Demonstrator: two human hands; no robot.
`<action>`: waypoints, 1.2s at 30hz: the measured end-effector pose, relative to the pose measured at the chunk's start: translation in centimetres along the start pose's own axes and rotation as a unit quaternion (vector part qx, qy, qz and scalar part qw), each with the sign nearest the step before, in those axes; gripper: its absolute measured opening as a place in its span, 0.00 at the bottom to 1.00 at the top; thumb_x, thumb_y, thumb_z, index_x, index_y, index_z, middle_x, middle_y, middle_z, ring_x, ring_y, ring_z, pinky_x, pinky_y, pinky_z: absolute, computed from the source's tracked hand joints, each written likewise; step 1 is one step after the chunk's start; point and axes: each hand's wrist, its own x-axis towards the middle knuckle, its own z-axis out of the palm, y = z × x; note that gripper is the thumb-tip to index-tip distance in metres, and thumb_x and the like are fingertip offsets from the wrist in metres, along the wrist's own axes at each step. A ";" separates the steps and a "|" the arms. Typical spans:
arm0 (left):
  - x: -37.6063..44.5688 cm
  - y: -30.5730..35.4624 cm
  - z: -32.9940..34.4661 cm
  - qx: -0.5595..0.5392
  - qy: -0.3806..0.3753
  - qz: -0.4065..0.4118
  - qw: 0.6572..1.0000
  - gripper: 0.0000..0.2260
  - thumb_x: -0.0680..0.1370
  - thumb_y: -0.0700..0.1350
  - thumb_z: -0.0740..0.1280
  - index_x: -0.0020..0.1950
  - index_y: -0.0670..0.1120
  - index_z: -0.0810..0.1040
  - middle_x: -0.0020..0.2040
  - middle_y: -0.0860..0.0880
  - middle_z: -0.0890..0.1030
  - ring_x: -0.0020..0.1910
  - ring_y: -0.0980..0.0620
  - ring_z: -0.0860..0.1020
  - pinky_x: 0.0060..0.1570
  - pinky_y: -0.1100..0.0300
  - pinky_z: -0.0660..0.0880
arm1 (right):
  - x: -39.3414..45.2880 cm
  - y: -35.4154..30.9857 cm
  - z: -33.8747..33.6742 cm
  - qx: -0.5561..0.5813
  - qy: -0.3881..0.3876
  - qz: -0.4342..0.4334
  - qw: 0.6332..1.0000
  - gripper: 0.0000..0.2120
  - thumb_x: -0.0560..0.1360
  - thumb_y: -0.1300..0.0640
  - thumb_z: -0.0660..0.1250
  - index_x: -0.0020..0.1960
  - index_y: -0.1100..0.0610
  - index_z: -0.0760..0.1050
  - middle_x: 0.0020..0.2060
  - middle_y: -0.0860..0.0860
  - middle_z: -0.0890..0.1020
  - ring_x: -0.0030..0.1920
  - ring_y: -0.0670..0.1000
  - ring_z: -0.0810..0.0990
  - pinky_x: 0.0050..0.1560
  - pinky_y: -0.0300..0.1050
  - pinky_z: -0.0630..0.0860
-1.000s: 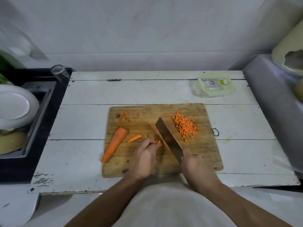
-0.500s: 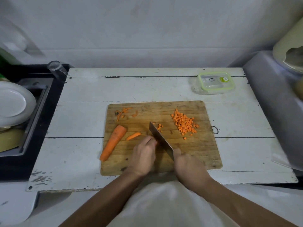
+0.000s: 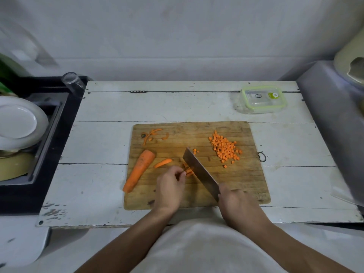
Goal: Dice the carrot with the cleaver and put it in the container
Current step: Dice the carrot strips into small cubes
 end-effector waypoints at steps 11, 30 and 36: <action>1.5 2.3 0.6 -0.192 -0.026 -0.213 0.958 0.05 0.81 0.44 0.70 0.46 0.48 0.81 0.40 0.49 0.85 0.34 0.51 0.85 0.42 0.50 0.85 | 0.2 -0.4 0.0 -0.034 -0.037 -0.002 0.999 0.09 0.80 0.62 0.55 0.59 0.55 0.65 0.48 0.56 0.83 0.46 0.60 0.82 0.40 0.48 0.67; 2.7 2.6 1.5 -0.142 -0.022 -0.219 0.965 0.09 0.80 0.40 0.70 0.40 0.45 0.80 0.38 0.47 0.85 0.32 0.52 0.85 0.40 0.52 0.85 | 2.3 -2.6 -0.2 -0.008 -0.014 0.012 1.000 0.11 0.78 0.65 0.60 0.59 0.55 0.65 0.45 0.54 0.82 0.45 0.57 0.84 0.36 0.47 0.71; 2.4 2.7 1.4 -0.166 -0.016 -0.232 0.958 0.05 0.80 0.41 0.71 0.44 0.47 0.81 0.39 0.49 0.85 0.33 0.53 0.85 0.40 0.53 0.85 | 1.7 -1.6 -0.5 0.041 0.017 0.025 0.999 0.08 0.81 0.59 0.60 0.59 0.53 0.66 0.44 0.52 0.82 0.41 0.55 0.82 0.36 0.47 0.74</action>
